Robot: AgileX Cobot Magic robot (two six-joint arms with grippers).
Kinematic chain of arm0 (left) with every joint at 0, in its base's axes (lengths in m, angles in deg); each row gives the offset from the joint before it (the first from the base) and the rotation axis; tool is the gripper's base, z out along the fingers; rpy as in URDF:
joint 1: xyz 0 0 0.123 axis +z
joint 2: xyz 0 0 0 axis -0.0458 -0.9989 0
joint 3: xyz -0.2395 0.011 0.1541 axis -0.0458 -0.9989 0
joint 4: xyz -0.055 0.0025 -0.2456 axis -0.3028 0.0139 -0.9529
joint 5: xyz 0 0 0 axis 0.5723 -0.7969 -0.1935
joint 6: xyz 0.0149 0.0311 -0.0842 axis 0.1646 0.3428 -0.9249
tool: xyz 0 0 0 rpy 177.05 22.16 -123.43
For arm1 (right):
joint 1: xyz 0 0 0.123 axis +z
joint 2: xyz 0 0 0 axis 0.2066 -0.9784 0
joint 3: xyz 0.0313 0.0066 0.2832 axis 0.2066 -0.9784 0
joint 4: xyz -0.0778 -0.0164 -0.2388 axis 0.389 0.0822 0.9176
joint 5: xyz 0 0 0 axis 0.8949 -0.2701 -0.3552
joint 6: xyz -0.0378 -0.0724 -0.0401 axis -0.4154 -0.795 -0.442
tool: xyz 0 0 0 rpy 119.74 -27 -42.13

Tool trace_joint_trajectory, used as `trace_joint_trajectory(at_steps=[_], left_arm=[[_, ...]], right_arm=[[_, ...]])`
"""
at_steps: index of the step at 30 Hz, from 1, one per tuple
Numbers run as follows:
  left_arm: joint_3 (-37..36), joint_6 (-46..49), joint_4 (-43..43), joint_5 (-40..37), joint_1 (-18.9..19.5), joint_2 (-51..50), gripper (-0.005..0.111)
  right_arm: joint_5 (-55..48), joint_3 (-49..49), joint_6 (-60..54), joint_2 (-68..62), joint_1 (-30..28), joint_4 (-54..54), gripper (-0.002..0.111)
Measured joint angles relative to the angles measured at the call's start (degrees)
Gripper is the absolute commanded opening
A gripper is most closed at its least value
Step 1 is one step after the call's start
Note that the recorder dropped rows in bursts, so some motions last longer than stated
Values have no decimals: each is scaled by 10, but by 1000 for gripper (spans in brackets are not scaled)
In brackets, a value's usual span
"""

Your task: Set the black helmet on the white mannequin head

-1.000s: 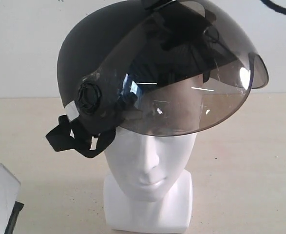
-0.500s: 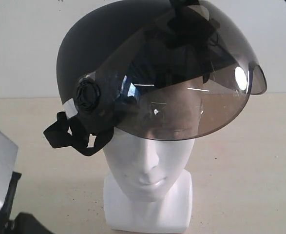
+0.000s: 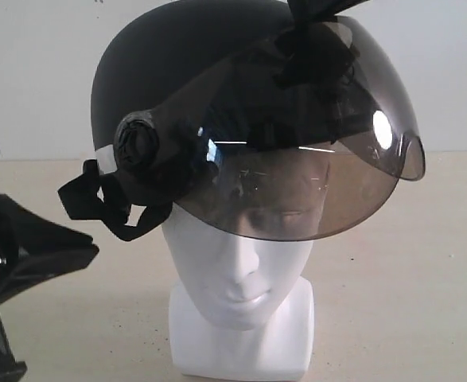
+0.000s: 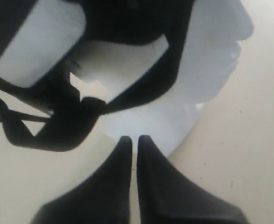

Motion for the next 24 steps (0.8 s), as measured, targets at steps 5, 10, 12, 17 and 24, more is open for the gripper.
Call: trace_joint_trajectory(at_steps=[5, 10, 12, 17, 24], left_arm=[[41, -29, 36, 5, 0, 0, 4], [48, -37, 53, 7, 0, 0, 4], [48, -45, 65, 7, 0, 0, 4], [48, -84, 102, 9, 0, -2, 4], [50, -94, 100, 7, 0, -30, 30]], right_arm=[[5, -26, -6, 12, -1, -5, 0], [6, -32, -19, 17, -1, -14, 0], [6, -32, -26, 17, -1, -17, 0], [6, -33, -32, 17, -1, -22, 0], [6, -33, -37, 17, -1, -22, 0]])
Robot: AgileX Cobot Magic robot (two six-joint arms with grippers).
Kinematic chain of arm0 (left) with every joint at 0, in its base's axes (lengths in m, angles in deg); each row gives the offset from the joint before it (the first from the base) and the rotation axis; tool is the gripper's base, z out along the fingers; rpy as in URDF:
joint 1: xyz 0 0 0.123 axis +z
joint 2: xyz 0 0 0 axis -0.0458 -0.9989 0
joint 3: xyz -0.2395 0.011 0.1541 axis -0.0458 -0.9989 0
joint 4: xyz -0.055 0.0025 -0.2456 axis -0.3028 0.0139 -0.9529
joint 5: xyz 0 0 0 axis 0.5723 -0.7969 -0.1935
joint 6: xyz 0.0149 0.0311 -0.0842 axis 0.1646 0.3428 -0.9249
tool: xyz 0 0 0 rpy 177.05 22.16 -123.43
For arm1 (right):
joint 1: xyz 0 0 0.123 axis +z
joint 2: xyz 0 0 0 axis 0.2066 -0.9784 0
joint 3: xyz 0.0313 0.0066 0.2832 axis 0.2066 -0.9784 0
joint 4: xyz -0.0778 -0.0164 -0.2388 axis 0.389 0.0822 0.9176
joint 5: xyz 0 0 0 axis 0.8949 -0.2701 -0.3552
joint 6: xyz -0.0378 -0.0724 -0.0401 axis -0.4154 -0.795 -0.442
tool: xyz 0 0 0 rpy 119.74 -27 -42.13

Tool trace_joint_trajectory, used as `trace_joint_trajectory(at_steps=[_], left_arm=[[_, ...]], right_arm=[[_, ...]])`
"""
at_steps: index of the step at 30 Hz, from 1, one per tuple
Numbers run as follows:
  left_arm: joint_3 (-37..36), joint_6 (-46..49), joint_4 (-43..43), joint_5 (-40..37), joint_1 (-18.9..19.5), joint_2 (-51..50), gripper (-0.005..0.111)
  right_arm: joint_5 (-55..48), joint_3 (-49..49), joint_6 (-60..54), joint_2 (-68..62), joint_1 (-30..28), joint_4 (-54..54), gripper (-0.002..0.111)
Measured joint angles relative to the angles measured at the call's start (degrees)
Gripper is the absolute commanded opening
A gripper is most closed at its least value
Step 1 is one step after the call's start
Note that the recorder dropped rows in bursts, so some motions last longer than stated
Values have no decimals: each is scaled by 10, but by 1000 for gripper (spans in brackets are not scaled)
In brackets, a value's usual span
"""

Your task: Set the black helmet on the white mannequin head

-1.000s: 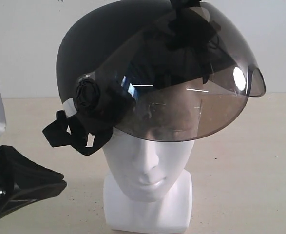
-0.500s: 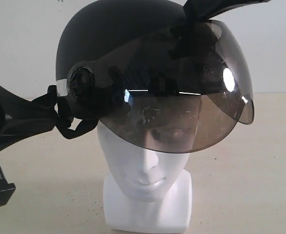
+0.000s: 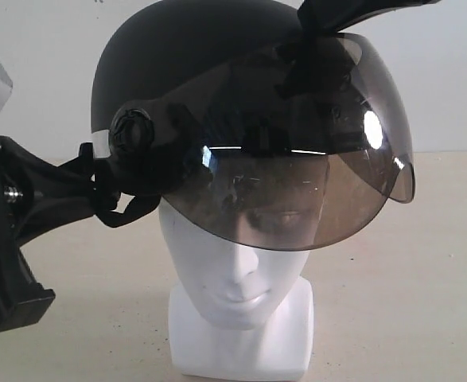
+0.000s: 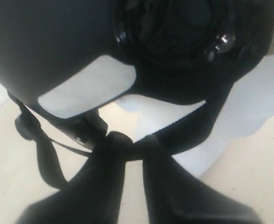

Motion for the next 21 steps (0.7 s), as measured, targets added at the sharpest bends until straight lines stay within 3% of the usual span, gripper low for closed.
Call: trace_joint_trajectory(at_steps=[3, 5, 13, 21], left_arm=[[0, 13, -34, -28, 0, 1, 57], [0, 28, -53, -34, 0, 7, 64], [0, 88, -155, -35, 0, 26, 64], [0, 296, -305, -28, 0, 14, 48]], right_arm=[[0, 0, -4, 0, 0, -1, 0], [0, 0, -5, 0, 0, -1, 0], [0, 0, -7, 0, 0, -2, 0], [-1, 0, -7, 0, 0, -2, 0]])
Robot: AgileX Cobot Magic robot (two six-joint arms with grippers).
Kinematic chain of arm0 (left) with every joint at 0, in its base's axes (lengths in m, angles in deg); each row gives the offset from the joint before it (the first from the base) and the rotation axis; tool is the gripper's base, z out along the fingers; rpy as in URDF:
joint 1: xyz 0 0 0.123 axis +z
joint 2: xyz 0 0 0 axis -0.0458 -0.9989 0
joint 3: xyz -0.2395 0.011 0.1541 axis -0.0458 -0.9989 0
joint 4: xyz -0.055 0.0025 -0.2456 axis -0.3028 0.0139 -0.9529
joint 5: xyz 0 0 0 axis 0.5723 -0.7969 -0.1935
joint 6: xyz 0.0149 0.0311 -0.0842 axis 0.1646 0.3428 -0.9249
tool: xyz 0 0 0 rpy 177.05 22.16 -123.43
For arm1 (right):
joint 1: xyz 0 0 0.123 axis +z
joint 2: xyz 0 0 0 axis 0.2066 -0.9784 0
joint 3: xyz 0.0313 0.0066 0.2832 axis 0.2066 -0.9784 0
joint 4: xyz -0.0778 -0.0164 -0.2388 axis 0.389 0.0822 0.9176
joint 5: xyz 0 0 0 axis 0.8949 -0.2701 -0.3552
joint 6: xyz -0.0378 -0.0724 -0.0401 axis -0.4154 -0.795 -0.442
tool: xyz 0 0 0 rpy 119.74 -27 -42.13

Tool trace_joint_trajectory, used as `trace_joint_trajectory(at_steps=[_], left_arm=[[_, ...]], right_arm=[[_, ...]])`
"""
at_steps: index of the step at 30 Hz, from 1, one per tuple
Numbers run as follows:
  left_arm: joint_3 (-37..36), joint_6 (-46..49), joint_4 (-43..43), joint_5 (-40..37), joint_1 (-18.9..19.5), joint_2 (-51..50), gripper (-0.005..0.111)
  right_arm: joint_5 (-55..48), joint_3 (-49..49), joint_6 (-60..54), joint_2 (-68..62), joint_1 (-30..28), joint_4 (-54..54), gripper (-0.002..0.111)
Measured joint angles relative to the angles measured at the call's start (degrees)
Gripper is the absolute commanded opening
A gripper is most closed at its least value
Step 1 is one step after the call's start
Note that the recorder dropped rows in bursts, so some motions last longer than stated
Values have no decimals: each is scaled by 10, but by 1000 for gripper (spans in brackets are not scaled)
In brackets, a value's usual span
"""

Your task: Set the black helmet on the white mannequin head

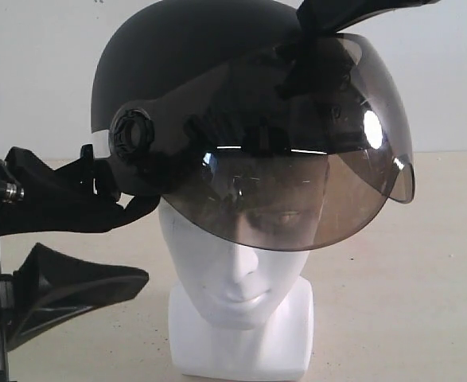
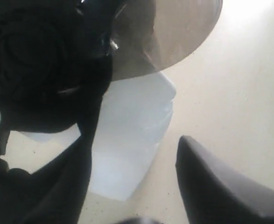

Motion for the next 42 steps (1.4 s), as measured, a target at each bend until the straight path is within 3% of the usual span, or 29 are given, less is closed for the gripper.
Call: trace_joint_trajectory(at_steps=[18, 21, 24, 38, 42], left_arm=[[0, 31, 36, 43, 0, -51, 48], [0, 32, 37, 65, 0, -62, 37], [0, 32, 38, 65, 0, -63, 6], [-28, 33, 61, 71, 0, -59, 4], [-33, 11, 82, 77, 0, -59, 4]], right_arm=[[0, 0, -2, 0, 0, -1, 0], [0, 0, -2, 0, 0, -1, 0], [0, 0, -4, 0, 0, -1, 0], [8, -1, 8, 0, 0, -9, 0], [17, -1, 36, 0, 63, 24, 0]])
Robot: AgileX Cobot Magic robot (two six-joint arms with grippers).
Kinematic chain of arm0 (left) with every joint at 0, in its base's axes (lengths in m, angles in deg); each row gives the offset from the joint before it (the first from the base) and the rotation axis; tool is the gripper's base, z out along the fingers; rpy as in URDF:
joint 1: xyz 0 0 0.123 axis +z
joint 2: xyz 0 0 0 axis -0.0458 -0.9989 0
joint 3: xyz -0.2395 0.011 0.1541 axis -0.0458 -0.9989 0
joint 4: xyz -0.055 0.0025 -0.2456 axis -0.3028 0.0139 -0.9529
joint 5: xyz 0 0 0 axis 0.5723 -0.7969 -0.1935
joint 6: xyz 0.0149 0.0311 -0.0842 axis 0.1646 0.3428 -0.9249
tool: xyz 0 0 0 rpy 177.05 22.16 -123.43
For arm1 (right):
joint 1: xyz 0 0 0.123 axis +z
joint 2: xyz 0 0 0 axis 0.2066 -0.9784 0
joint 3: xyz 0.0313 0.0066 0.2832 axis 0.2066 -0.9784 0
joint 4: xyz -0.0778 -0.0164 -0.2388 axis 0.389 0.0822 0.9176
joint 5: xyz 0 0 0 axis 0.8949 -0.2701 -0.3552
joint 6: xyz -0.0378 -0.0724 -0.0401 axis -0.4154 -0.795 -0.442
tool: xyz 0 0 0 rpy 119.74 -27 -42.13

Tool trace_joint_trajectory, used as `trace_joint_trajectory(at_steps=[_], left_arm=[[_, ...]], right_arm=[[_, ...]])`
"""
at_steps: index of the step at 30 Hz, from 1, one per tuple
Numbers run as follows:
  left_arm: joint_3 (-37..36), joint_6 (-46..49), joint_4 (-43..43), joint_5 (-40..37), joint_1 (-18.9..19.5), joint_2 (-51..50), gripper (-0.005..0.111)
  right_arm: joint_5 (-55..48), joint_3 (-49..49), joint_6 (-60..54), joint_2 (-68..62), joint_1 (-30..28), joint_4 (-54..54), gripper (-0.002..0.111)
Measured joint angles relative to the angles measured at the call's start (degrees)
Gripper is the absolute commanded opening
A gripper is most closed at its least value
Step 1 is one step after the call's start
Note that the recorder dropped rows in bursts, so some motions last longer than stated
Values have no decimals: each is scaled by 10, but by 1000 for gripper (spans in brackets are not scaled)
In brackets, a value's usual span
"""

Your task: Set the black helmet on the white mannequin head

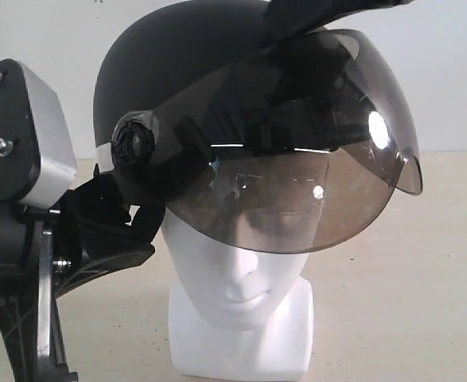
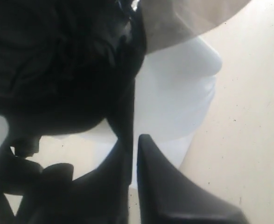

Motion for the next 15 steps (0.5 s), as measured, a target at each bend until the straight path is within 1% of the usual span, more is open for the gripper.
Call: trace_joint_trajectory(at_steps=[3, 6, 12, 15], left_arm=[[-2, -12, 15, -6, 0, 0, 4], [-7, -19, 27, -17, 0, -2, 4], [-7, -25, 35, -17, 0, -4, 4], [-7, -42, 57, -16, 0, -4, 4]], right_arm=[[-23, -7, 23, -5, 35, -4, 0], [-55, -15, 36, -16, 53, -17, 0], [-60, -16, 39, -18, 57, -16, 0], [-61, -16, 39, -19, 57, -16, 0]])
